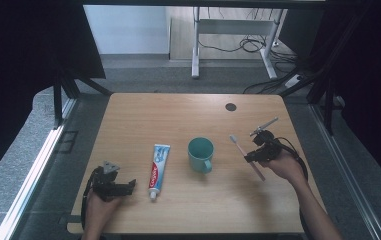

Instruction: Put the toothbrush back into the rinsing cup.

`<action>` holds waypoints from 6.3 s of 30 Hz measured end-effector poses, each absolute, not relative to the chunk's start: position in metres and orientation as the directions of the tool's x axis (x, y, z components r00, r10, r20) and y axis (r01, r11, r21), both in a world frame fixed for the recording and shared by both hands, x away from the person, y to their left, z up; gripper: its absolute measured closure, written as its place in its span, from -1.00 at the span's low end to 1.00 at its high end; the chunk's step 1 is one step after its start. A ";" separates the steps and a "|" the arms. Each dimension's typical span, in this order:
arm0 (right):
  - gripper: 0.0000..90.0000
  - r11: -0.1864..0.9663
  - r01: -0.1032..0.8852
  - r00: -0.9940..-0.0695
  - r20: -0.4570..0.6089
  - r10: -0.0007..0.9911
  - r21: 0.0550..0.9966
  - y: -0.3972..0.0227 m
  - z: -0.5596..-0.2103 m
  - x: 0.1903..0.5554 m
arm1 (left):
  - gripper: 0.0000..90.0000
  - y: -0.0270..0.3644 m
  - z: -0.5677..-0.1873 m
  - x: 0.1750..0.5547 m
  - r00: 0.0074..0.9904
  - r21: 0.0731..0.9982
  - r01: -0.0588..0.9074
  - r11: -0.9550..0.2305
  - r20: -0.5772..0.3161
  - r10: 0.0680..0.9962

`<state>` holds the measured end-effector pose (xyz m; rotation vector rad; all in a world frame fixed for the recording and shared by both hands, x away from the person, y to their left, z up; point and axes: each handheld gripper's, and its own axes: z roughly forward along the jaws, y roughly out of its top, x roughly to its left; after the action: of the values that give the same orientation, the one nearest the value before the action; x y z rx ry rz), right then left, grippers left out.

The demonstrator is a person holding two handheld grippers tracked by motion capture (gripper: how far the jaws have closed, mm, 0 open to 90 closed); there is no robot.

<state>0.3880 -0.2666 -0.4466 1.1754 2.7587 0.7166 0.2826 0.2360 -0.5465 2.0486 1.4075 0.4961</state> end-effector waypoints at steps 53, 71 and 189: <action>0.74 0.477 0.517 -0.772 0.147 0.618 0.711 -0.217 -0.399 0.379 | -1.00 0.236 -0.547 0.283 0.369 0.661 0.705 -0.259 -0.030 0.929; 0.74 0.479 0.487 -0.794 0.142 0.591 0.731 -0.188 -0.387 0.387 | -1.00 0.236 -0.547 0.283 0.370 0.661 0.704 -0.259 -0.030 0.929; 0.72 0.489 0.499 -0.802 0.169 0.573 0.715 -0.138 -0.468 0.402 | -1.00 0.236 -0.546 0.283 0.379 0.658 0.704 -0.268 -0.028 0.925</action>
<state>0.4021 -0.1383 -0.4683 0.9495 2.6302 1.2167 0.2825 0.2359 -0.5464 2.0562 1.3961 0.4914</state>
